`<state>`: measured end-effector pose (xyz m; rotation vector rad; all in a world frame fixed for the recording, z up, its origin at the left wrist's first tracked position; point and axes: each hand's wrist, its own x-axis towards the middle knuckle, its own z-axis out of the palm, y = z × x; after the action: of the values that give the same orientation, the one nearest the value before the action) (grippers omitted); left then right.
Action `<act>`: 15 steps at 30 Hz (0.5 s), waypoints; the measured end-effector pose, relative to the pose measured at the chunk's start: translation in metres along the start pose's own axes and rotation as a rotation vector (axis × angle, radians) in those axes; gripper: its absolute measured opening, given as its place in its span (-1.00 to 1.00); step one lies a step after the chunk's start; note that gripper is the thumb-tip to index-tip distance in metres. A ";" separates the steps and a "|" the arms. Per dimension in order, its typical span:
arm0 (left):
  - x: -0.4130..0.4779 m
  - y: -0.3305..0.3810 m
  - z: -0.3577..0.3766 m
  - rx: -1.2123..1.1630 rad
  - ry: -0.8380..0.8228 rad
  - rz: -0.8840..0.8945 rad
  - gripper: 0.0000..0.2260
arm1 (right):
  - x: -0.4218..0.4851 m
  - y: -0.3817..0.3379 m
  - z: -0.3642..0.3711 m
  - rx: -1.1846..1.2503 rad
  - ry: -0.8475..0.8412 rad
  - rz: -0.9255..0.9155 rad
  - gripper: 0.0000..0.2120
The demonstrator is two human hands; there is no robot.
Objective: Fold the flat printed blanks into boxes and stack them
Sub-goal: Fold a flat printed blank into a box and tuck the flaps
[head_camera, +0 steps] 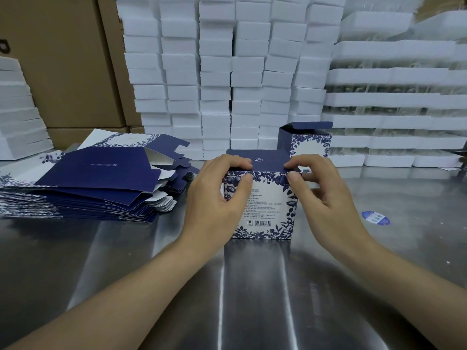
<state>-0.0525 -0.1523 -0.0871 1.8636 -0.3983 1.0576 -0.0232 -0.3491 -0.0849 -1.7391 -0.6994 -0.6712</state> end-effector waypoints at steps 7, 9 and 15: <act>0.004 -0.002 -0.001 0.011 -0.019 -0.057 -0.89 | 0.006 0.001 0.000 -0.002 -0.001 0.047 -0.88; 0.004 -0.003 -0.002 0.002 -0.015 -0.054 -0.89 | 0.005 0.002 -0.002 0.000 -0.005 0.046 -0.85; 0.005 -0.008 -0.006 -0.112 0.034 -0.108 -0.95 | 0.004 0.003 -0.005 0.002 -0.016 0.049 -0.80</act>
<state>-0.0478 -0.1428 -0.0863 1.7454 -0.3268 0.9734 -0.0189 -0.3540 -0.0823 -1.7561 -0.6661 -0.6231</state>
